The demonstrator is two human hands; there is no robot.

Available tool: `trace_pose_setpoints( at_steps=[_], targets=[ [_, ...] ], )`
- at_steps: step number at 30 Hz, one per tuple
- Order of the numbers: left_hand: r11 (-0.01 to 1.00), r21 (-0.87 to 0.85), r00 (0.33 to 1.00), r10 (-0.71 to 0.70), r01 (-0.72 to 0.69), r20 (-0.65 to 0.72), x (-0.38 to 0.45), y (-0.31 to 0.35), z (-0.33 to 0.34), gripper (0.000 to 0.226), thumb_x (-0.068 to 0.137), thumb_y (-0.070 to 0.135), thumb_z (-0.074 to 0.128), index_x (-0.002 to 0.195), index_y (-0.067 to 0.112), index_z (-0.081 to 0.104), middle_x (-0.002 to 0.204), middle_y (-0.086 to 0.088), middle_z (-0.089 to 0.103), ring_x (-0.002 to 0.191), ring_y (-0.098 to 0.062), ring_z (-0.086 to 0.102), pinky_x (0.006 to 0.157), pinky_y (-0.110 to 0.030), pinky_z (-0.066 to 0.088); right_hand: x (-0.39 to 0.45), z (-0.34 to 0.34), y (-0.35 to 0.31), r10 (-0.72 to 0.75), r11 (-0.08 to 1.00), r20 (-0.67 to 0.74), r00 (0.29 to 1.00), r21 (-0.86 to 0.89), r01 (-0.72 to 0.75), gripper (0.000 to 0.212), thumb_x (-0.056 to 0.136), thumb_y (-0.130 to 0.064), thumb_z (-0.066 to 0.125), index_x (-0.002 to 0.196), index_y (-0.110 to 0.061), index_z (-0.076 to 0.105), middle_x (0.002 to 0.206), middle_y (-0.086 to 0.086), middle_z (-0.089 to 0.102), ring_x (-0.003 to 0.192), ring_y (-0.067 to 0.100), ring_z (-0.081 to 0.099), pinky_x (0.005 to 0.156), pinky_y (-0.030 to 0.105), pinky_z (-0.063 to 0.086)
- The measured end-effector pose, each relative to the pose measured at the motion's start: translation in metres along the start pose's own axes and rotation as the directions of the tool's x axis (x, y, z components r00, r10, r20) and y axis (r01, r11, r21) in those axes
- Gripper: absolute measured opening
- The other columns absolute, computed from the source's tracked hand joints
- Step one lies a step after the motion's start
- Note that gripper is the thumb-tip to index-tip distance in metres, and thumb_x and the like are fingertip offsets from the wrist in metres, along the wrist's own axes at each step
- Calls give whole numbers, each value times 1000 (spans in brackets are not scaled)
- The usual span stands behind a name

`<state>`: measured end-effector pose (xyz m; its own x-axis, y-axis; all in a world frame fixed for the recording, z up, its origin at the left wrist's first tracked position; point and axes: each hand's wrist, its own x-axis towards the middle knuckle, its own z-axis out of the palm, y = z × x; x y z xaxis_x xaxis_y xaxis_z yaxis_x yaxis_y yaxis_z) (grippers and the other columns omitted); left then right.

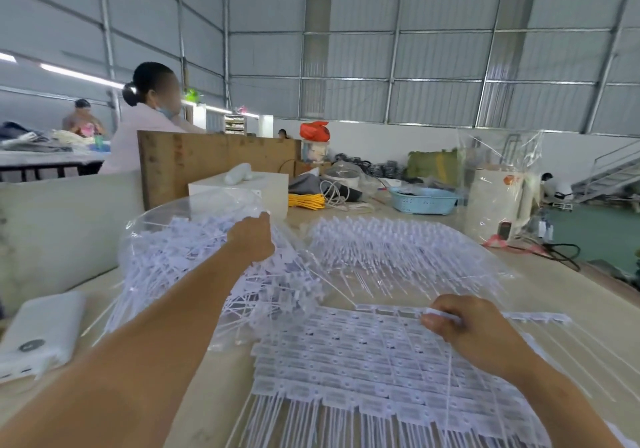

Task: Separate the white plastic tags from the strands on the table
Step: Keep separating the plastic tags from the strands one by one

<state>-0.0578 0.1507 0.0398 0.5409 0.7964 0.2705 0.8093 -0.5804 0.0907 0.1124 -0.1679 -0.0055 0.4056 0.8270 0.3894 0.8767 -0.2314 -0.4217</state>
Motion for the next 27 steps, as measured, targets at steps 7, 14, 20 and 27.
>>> trace_pose_setpoints(
  at_steps=[7,14,20,27],
  targets=[
    [993,119,999,16,-10,-44,-15,-6,16,64,90,40,52,145,23,22,140,-14,26,129,-35,30,101,-49,33,-1,-1,-4,1,999,4,1000,38,-1,37,90,-27,61,56,-24,46,55,0,43,53,10,42,57,22,35],
    [901,433,986,-87,17,143,-58,43,-36,38,95,32,45,131,20,47,140,-12,34,134,-38,27,109,-59,21,-2,-4,-12,-29,984,-34,999,174,35,22,89,-31,60,68,-27,56,69,-3,56,66,9,49,66,22,38],
    [885,-301,934,347,-354,-78,-126,130,-37,38,94,48,49,96,12,63,89,-7,64,87,-23,61,80,-36,48,-1,-2,-11,48,975,-20,999,217,-42,7,84,-32,67,81,-30,62,80,-2,64,78,18,60,73,31,46],
    [211,-947,856,414,243,312,-153,176,25,35,91,36,60,81,3,55,71,-11,67,61,-20,70,61,-28,59,-5,2,-2,44,973,-1,999,226,-43,19,79,-11,70,89,-15,54,67,-5,56,57,2,52,57,23,46]
  ],
)
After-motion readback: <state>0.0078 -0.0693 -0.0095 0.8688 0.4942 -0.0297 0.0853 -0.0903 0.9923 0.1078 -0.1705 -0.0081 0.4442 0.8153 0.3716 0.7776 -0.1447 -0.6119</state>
